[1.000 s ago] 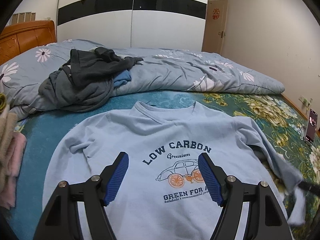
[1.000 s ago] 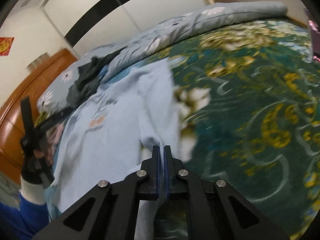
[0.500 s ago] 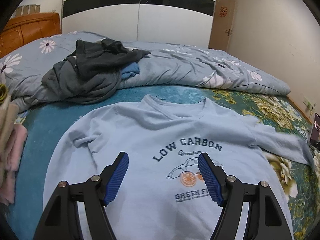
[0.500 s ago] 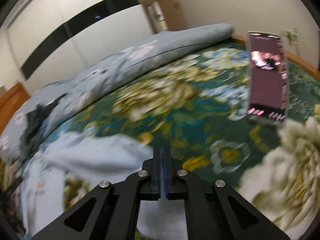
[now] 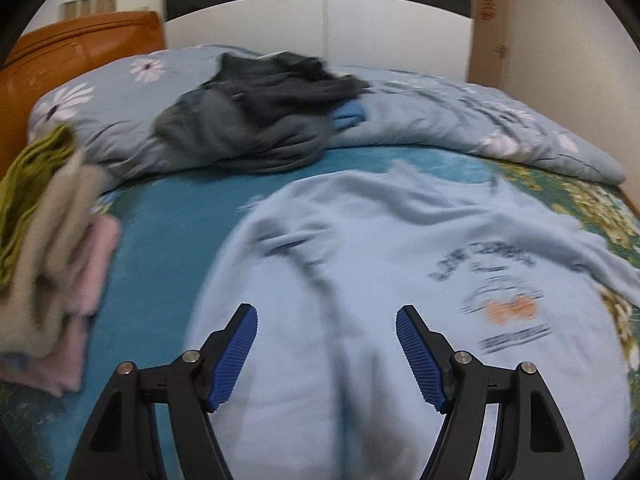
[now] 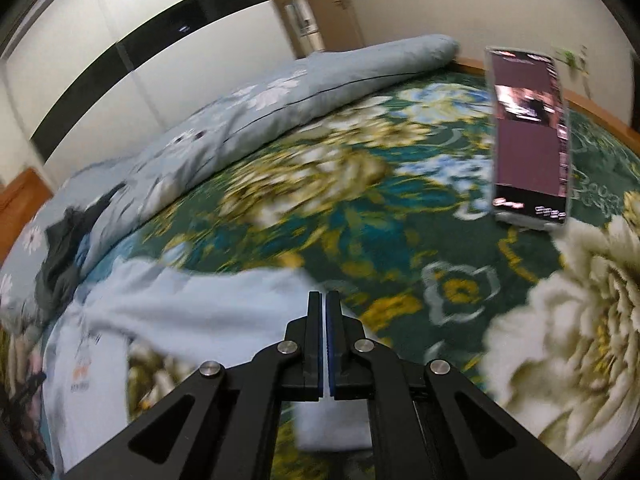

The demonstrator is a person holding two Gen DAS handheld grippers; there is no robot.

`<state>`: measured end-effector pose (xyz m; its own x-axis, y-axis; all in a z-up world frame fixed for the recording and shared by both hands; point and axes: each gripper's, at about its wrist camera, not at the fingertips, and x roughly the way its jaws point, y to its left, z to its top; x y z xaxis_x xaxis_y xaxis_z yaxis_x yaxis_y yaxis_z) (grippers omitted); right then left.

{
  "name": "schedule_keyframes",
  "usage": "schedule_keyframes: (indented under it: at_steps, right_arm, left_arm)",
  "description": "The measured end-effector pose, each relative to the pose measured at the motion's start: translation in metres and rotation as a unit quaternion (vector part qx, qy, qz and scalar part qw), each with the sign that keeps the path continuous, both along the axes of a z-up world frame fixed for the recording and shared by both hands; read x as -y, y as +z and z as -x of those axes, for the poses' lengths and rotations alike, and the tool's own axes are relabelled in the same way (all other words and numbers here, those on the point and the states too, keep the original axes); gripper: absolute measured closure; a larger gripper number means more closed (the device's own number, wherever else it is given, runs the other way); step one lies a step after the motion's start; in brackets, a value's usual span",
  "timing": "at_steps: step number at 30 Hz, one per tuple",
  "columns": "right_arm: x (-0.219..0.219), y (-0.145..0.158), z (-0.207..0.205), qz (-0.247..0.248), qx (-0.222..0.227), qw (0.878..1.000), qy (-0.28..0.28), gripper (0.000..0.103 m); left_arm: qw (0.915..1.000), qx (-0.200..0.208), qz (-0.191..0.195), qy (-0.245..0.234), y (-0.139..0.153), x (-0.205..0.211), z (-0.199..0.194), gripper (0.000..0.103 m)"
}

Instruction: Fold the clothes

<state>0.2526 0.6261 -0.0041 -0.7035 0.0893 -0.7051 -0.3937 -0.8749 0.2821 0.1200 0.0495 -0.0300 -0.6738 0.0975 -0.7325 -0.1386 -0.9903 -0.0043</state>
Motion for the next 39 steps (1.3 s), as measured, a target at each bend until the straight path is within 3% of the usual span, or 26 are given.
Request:
schedule_keyframes:
  at_steps: [8,16,18,20,21,24,27,30,31,34,39]
  right_arm:
    - [0.100,-0.022,-0.001,0.008,0.036,0.994,0.102,0.102]
    - [0.137,-0.033,-0.004,0.031,0.063,0.992,0.109,0.102]
    - [0.141,-0.033,-0.007,0.034,0.067,0.992,0.105,0.102]
    - [0.144,-0.034,-0.009,0.037,0.071,0.992,0.101,0.102]
    - [0.145,-0.034,-0.010,0.038,0.073,0.992,0.099,0.102]
    - [0.147,-0.037,-0.013,0.046,0.079,0.992,0.092,0.102]
    - [0.149,-0.039,-0.016,0.048,0.086,0.991,0.089,0.102]
    - [0.150,-0.039,-0.018,0.048,0.087,0.991,0.088,0.102]
    - [0.151,-0.039,-0.018,0.049,0.087,0.991,0.087,0.102]
    - [0.152,-0.039,-0.021,0.050,0.088,0.991,0.087,0.102]
    - [0.150,-0.041,-0.026,0.055,0.087,0.991,0.082,0.102]
  left_arm:
    - [0.9977,0.044,-0.017,0.048,-0.029,0.070,-0.007,0.028]
    - [0.9938,0.066,-0.083,0.033,-0.042,0.086,-0.011,0.030]
    - [0.9938,0.065,-0.087,0.024,-0.042,0.084,-0.011,0.044]
    - [0.9938,0.065,-0.088,0.017,-0.042,0.082,-0.010,0.072]
    - [0.9940,0.066,-0.085,0.015,-0.043,0.081,-0.009,0.085]
    - [0.9962,0.060,-0.061,0.011,-0.040,0.080,-0.004,0.096]
    - [0.9995,0.028,0.012,0.012,-0.029,0.076,0.008,0.099]
    - [0.9953,-0.005,0.094,0.023,-0.019,0.075,0.023,0.102]
    - [0.9940,-0.009,0.105,0.027,-0.016,0.077,0.030,0.102]
    - [0.9939,-0.004,0.104,0.036,-0.011,0.086,0.049,0.102]
    - [0.9994,0.018,0.029,0.011,-0.014,0.095,0.041,0.099]
